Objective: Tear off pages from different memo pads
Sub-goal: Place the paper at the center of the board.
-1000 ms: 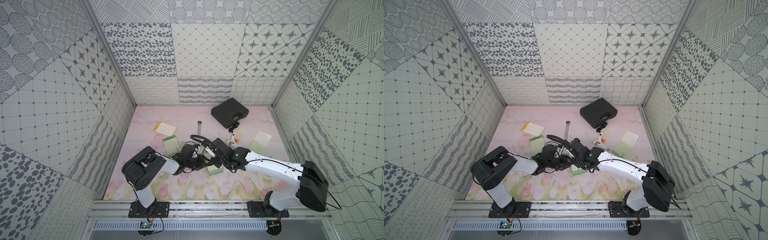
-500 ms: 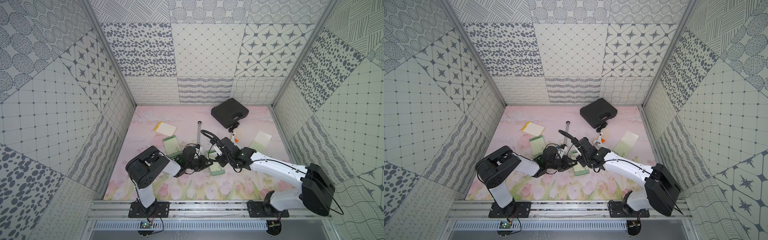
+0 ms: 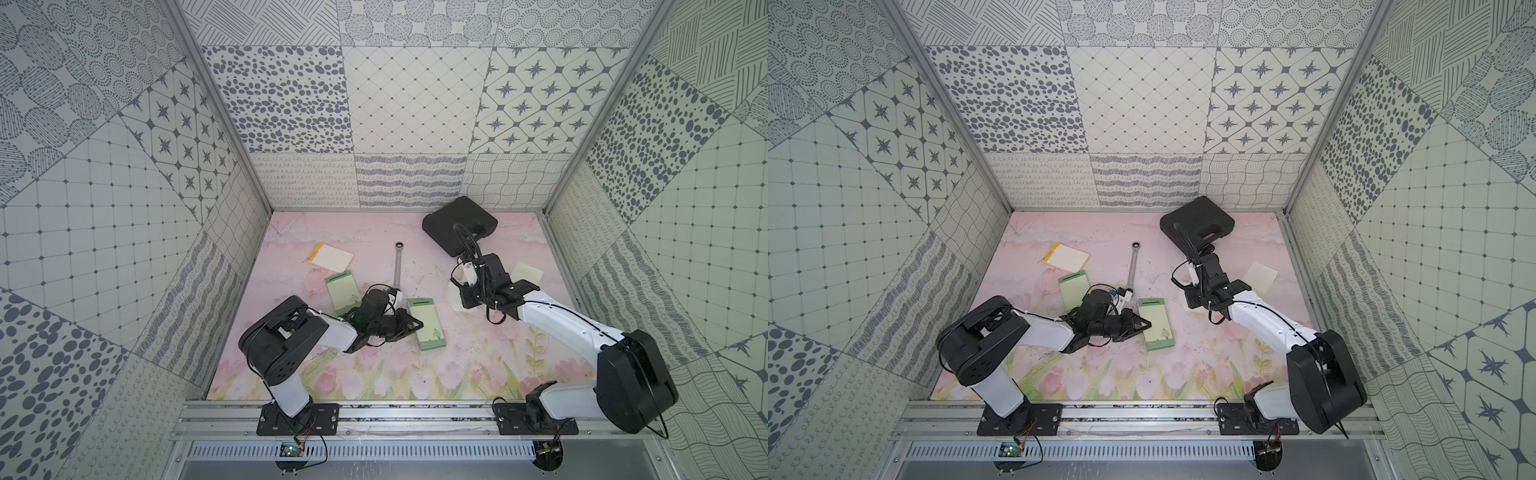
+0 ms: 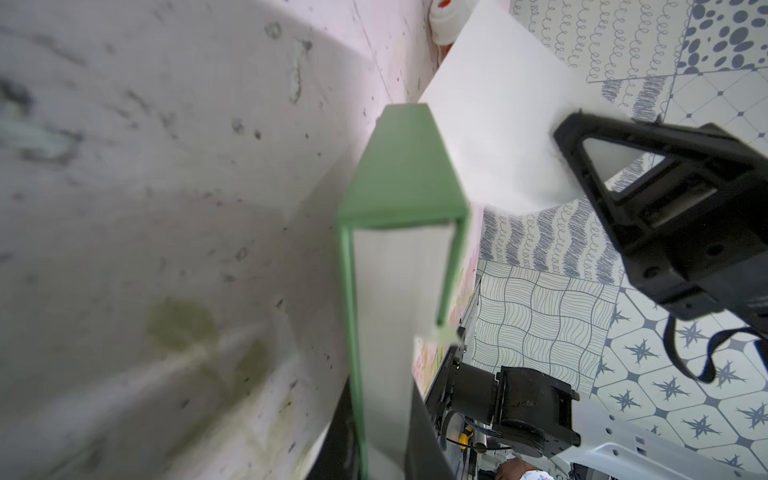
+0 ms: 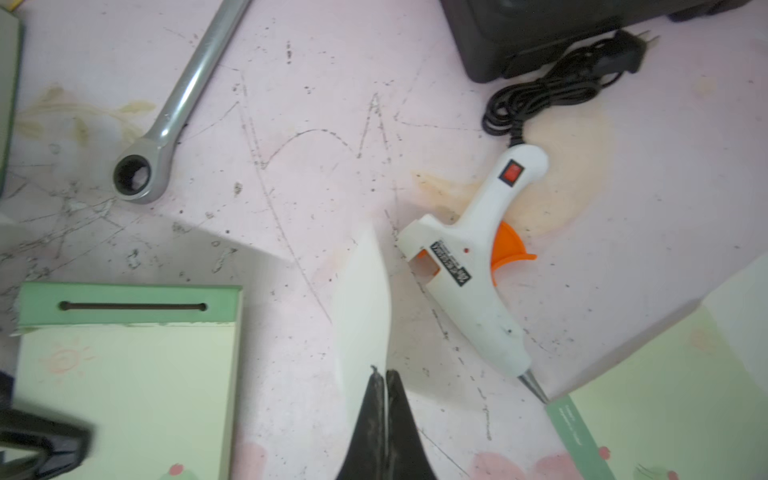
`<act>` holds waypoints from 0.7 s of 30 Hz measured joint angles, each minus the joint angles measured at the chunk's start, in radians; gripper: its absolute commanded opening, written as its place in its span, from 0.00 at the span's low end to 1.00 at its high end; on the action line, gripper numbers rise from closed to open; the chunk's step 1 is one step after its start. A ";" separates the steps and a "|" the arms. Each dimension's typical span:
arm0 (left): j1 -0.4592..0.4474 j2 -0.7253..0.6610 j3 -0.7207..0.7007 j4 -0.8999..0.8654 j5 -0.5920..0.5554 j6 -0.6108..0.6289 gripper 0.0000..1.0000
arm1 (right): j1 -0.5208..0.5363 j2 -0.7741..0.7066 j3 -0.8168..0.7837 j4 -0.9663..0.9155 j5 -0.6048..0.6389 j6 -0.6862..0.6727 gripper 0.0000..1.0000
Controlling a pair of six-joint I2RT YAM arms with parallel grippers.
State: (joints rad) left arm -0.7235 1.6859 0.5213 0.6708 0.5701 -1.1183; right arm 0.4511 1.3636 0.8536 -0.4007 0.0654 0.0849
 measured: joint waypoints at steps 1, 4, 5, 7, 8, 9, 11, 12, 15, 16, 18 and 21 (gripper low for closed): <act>0.012 -0.016 -0.004 -0.021 0.001 0.003 0.00 | -0.014 -0.011 0.004 -0.003 0.016 -0.006 0.00; 0.061 -0.073 -0.014 -0.093 0.004 0.021 0.00 | -0.072 -0.068 0.022 -0.015 0.053 -0.010 0.00; 0.077 -0.092 -0.014 -0.120 0.004 0.029 0.00 | -0.097 -0.093 0.026 -0.015 0.074 -0.007 0.00; 0.111 -0.140 -0.003 -0.196 -0.003 0.056 0.00 | -0.156 -0.142 0.037 -0.013 0.131 0.003 0.00; 0.126 -0.164 0.010 -0.241 -0.010 0.072 0.00 | -0.182 -0.158 0.039 -0.008 0.160 0.011 0.00; 0.140 -0.188 0.023 -0.283 -0.019 0.089 0.00 | -0.208 -0.167 0.040 -0.003 0.188 0.015 0.00; 0.168 -0.225 0.047 -0.351 -0.037 0.121 0.00 | -0.252 -0.159 0.047 0.007 0.241 0.020 0.00; 0.183 -0.240 0.058 -0.385 -0.046 0.137 0.00 | -0.266 -0.138 0.055 0.011 0.278 0.019 0.00; 0.229 -0.253 0.082 -0.466 -0.072 0.177 0.00 | -0.290 -0.020 0.106 0.027 0.362 -0.003 0.00; 0.239 -0.249 0.088 -0.489 -0.081 0.188 0.00 | -0.298 0.042 0.136 0.034 0.386 -0.016 0.00; 0.253 -0.232 0.101 -0.527 -0.093 0.211 0.00 | -0.307 0.148 0.188 0.053 0.413 -0.038 0.00; 0.263 -0.200 0.126 -0.570 -0.098 0.240 0.00 | -0.318 0.279 0.247 0.092 0.405 -0.073 0.00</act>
State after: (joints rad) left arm -0.4606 1.4857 0.6472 0.1005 0.4717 -0.8780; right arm 0.1333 1.6424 1.1007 -0.3092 0.4706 0.0120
